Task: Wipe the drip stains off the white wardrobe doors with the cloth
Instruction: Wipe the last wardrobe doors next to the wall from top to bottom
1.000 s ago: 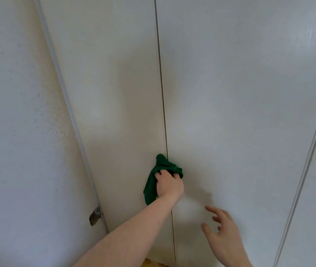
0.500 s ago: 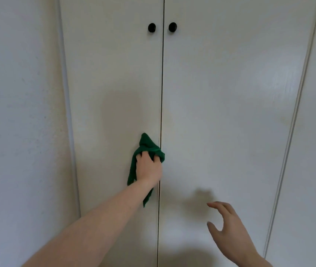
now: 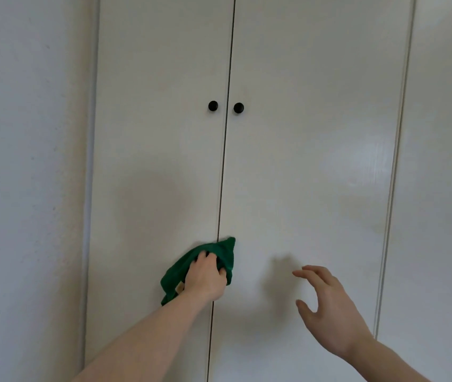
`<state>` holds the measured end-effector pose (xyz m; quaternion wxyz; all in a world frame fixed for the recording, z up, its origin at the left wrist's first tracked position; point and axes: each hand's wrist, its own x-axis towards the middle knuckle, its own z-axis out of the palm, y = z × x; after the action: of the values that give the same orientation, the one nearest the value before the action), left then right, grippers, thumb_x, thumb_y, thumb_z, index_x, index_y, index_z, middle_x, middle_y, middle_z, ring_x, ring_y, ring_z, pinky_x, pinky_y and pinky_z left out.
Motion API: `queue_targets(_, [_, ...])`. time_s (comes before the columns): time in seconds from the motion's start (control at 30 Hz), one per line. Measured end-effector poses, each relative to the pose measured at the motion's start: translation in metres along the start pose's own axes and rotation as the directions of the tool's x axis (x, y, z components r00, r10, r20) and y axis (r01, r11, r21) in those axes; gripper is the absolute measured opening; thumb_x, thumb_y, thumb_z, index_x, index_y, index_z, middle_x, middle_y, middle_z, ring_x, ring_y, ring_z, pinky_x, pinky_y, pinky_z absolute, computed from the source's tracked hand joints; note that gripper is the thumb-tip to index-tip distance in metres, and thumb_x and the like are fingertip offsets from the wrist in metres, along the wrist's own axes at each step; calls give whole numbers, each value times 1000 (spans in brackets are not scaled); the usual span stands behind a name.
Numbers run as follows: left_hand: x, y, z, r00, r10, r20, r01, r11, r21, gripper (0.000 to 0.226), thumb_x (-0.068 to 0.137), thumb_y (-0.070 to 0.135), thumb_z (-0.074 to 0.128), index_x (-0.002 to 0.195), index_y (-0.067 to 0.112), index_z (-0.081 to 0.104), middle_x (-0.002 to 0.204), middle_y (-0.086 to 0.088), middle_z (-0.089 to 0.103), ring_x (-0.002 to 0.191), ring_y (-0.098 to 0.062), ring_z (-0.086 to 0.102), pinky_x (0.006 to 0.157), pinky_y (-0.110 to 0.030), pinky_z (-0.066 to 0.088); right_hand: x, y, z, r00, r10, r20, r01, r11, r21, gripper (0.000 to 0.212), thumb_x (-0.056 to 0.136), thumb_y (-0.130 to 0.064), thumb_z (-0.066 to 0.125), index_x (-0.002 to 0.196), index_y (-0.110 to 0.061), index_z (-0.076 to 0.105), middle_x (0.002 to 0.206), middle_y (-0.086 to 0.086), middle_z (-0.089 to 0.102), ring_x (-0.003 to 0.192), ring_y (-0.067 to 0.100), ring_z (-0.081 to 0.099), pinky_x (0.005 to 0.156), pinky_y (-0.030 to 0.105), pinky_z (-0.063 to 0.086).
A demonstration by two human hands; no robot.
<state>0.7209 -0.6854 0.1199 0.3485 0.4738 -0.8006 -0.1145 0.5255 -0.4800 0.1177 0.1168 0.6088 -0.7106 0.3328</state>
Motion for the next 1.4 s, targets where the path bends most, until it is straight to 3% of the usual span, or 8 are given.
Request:
queue_targets(0.17, [-9,-13,5,986,5,168,-13,999,43,22,98,22,52,119,16,59,117,0,60,96,-17,59,84,-33,54,-18,5,7,998,11,57,-10,1000,-16,52,96,-26,63,144,-37,46,137,-30,28,134,1,38,101,12,29])
queue_targets(0.37, [-34,-38,32,930,1,367,-15,999,34,21,100,20,48,116,16,60,113,-1,65,101,-17,63,92,-32,54,-39,16,30,988,23,154,-20,1000,-20,52,95,-32,63,141,-45,43,139,-31,28,130,-3,41,95,8,32])
queue_targets(0.57, [-44,-72,59,925,-107,365,133,990,-49,19,97,19,49,111,17,60,109,-2,65,99,-20,62,94,-40,55,-53,34,65,966,64,250,-70,998,12,50,97,-31,61,142,-43,43,140,-32,30,131,-5,38,97,6,29])
queue_targets(0.73, [-35,-87,87,949,-91,301,95,995,0,9,97,21,53,101,17,61,98,2,63,87,-14,61,82,-36,57,-64,56,108,946,109,305,-133,989,59,48,97,-29,60,141,-40,46,139,-31,32,131,-4,39,98,8,30])
queue_targets(0.87, [-52,-117,113,891,-116,440,93,993,73,9,99,22,55,99,18,63,93,2,65,84,-13,63,79,-36,59,-80,69,153,908,134,396,-184,979,90,48,97,-28,60,142,-37,47,142,-27,38,132,0,43,102,10,32])
queue_targets(1.13, [-106,-199,220,723,-283,630,203,959,197,11,100,23,53,93,28,59,90,8,66,81,-5,63,69,-21,52,-97,111,256,736,191,650,-328,940,95,48,98,-32,56,145,-39,45,143,-28,42,130,-1,46,103,15,36])
queue_targets(1.23, [-123,-212,247,664,-355,658,280,934,221,12,100,21,51,99,28,61,96,11,64,85,-2,61,77,-20,53,-99,124,275,638,208,741,-372,926,61,49,98,-32,57,145,-39,46,143,-24,45,129,2,49,106,19,39])
queue_targets(1.4, [-125,-169,240,651,-455,608,400,886,235,13,99,23,56,111,24,61,113,3,65,91,-10,55,96,-29,50,-91,124,230,448,275,851,-475,879,-35,51,98,-28,55,148,-37,45,145,-18,46,134,10,48,111,28,39])
